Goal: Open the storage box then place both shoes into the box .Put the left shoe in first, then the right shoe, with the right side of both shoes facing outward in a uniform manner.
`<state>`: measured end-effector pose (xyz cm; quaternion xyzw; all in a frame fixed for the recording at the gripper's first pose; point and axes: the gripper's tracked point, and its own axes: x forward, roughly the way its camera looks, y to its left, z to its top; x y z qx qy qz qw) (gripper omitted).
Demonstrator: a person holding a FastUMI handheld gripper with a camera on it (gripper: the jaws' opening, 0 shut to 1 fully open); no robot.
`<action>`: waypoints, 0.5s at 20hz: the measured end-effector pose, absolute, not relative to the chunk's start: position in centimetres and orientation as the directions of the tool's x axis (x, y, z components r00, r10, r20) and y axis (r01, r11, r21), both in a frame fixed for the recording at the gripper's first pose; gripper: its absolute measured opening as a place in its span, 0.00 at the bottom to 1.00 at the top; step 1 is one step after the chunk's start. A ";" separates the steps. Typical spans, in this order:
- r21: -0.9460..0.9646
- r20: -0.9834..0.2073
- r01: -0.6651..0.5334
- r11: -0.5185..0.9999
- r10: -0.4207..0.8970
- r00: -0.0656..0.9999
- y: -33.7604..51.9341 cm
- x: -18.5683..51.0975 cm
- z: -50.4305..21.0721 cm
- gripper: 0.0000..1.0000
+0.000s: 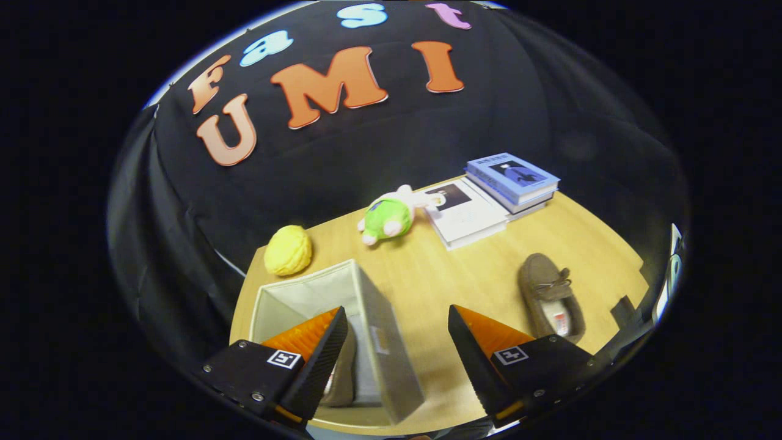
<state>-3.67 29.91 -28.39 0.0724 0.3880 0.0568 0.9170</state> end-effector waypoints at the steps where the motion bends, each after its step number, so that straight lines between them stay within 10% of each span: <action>1: 0.166 -0.705 -0.019 0.986 0.133 0.697 27.9 -3.3 -28.4 0.99; 10: 0.020 -0.753 0.170 0.985 -0.097 0.651 11.0 -3.4 -32.4 0.99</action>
